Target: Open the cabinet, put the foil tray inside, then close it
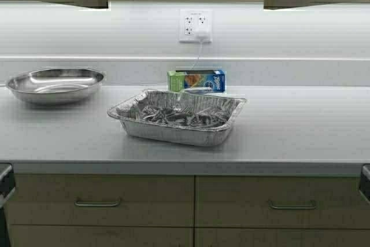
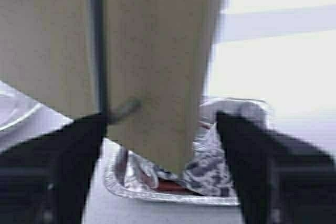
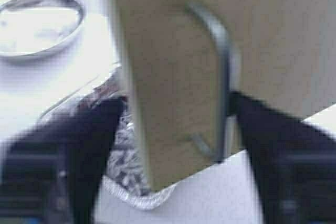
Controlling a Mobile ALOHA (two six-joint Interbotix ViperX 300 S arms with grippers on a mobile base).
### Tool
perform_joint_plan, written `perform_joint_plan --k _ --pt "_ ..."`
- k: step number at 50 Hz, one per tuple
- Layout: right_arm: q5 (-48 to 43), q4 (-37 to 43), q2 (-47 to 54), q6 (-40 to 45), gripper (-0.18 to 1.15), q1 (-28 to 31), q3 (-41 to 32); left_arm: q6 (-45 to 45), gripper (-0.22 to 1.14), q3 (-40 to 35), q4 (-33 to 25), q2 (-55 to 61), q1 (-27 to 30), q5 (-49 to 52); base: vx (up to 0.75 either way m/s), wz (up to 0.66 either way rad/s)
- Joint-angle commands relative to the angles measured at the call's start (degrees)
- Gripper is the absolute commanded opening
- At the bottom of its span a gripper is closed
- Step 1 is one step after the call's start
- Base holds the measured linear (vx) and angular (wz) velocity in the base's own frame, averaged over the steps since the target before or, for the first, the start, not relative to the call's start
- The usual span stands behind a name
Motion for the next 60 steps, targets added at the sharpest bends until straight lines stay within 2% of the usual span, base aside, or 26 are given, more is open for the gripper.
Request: perform_joint_plan --k 1,8,12,17,20,24,27,31,33,34,36,40,42,49,60 --pt "5.8 -1.8 -6.8 0.2 1.01 -0.9 1.2 -0.3 0.98 1.8 0.4 -6.5 -0.1 3.6 0.00 0.00" --pt "14.9 -3.4 -11.8 1.0 1.01 -0.3 0.9 -1.1 0.99 0.4 0.4 -11.7 -0.4 16.6 0.00 0.00" --pt "17.5 -3.3 -13.1 2.3 1.00 2.0 0.3 -1.3 0.99 -1.5 0.4 -12.6 -2.0 21.8 -0.01 0.00" --pt "16.8 -3.2 -13.2 4.3 0.95 7.5 -0.4 -1.3 0.96 -3.4 0.4 -12.0 -6.6 21.8 -0.01 0.00" --pt "14.9 -3.3 -12.2 5.3 0.86 11.1 -0.7 -1.4 0.88 -4.8 0.4 -10.2 -9.7 20.0 -0.01 -0.01" --pt "10.5 -3.4 -9.7 6.0 0.63 14.6 -0.9 -1.4 0.69 -6.3 0.4 -6.7 -12.0 17.6 -0.01 -0.01" --pt "7.4 -3.4 -7.1 6.2 0.40 16.0 -1.0 -1.6 0.45 -7.7 0.4 -3.1 -13.2 16.3 0.00 0.00" --pt "3.7 -3.4 -3.2 6.2 0.08 17.1 -1.8 -1.8 0.03 -9.8 0.5 2.0 -14.9 13.4 0.00 0.00" --pt "1.5 -3.4 -0.8 6.3 -0.03 17.4 -2.5 -1.9 -0.11 -11.1 0.6 4.8 -16.1 10.5 0.00 0.00" --pt "0.4 -3.5 0.4 6.2 -0.05 17.4 -3.0 -2.2 -0.14 -11.6 0.6 6.2 -16.6 8.8 0.00 0.00" --pt "-1.7 -3.6 2.7 6.3 -0.03 17.6 -4.1 -2.5 -0.11 -12.7 0.6 9.0 -17.5 5.2 0.00 0.00" --pt "-5.6 -3.6 8.3 6.1 0.09 17.7 -7.2 -3.2 0.04 -15.6 0.6 14.4 -17.8 -0.4 0.00 0.00" --pt "-6.9 -3.7 10.8 5.9 0.10 17.7 -8.8 -3.4 0.08 -17.7 0.6 17.1 -17.8 -2.4 0.00 0.00" --pt "-10.5 -4.9 18.7 5.7 0.08 16.9 -14.4 -4.3 0.02 -24.8 0.4 26.5 -16.3 -7.2 0.00 0.00" --pt "-10.5 -5.4 25.4 5.9 0.08 9.5 -19.0 -8.3 0.03 -33.3 0.1 36.5 -7.0 -9.1 0.00 0.00"
